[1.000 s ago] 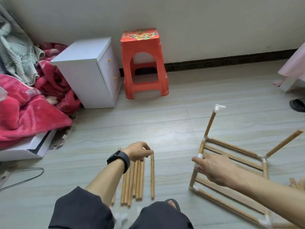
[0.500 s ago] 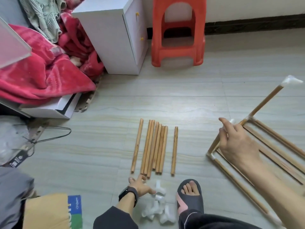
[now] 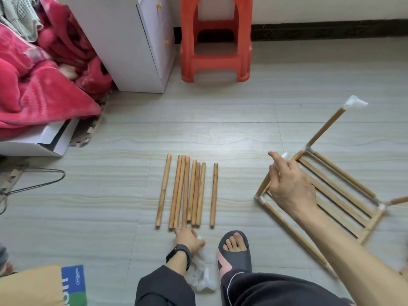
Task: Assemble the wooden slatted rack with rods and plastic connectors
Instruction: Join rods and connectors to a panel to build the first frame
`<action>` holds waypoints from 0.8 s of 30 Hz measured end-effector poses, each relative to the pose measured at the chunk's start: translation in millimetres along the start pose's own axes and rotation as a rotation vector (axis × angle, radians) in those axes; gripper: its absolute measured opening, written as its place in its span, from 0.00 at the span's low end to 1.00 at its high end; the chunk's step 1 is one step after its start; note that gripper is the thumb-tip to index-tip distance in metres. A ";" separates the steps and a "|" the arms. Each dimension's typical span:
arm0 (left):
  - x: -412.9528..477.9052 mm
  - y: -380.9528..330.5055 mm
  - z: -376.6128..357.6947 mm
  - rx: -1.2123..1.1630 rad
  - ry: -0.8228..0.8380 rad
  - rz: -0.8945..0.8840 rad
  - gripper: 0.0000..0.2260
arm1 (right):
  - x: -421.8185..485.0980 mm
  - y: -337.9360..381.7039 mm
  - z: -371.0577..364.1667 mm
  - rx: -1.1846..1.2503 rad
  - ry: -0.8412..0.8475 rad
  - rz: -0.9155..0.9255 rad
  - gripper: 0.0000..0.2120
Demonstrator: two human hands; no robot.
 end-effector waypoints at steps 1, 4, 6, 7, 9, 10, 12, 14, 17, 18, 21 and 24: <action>1.2 -3.0 6.9 -0.045 0.043 0.013 0.12 | -0.1 -0.2 1.5 -0.007 0.016 0.001 0.20; -4.6 -27.1 41.4 -0.348 0.243 0.113 0.12 | 3.1 0.3 10.9 -0.034 0.096 0.000 0.22; -16.2 -61.2 76.0 -0.571 0.395 0.112 0.12 | 9.2 3.7 26.4 -0.098 0.198 0.005 0.24; -25.8 -82.7 95.1 -0.671 0.451 0.067 0.14 | 13.3 6.3 36.7 -0.138 0.241 0.027 0.26; -50.1 -130.8 130.9 -0.862 0.548 -0.061 0.17 | 20.3 9.7 65.7 -0.207 0.254 0.065 0.30; -63.6 -154.2 146.6 -0.944 0.582 -0.128 0.16 | 24.7 13.6 79.4 -0.222 0.260 0.085 0.32; -94.9 -199.9 173.1 -1.059 0.648 -0.286 0.14 | 32.9 20.3 106.5 -0.129 0.281 0.110 0.33; -135.9 -247.2 193.4 -1.094 0.713 -0.448 0.14 | 35.1 20.5 144.5 0.183 0.293 0.046 0.31; -193.3 -305.2 208.5 -1.071 0.776 -0.635 0.12 | 31.3 9.0 199.1 0.557 0.199 -0.065 0.26; -210.2 -319.5 210.1 -1.039 0.798 -0.703 0.13 | 27.8 4.0 215.7 0.651 0.145 -0.105 0.25; -250.4 -351.5 204.7 -0.935 0.821 -0.856 0.13 | 13.0 -18.6 254.9 0.834 -0.040 -0.204 0.28; -278.6 -369.8 188.1 -0.796 0.752 -0.952 0.15 | -10.2 -44.5 274.4 0.866 -0.226 -0.260 0.26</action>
Point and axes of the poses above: each hand's wrist, its own x-axis towards the middle knuckle, its own z-axis out of the back of the hand, y = z × x, the point moved 1 cm from there along x, towards the middle knuckle, and after that the axes turned 15 degrees about -y, right-handed, at the moved point
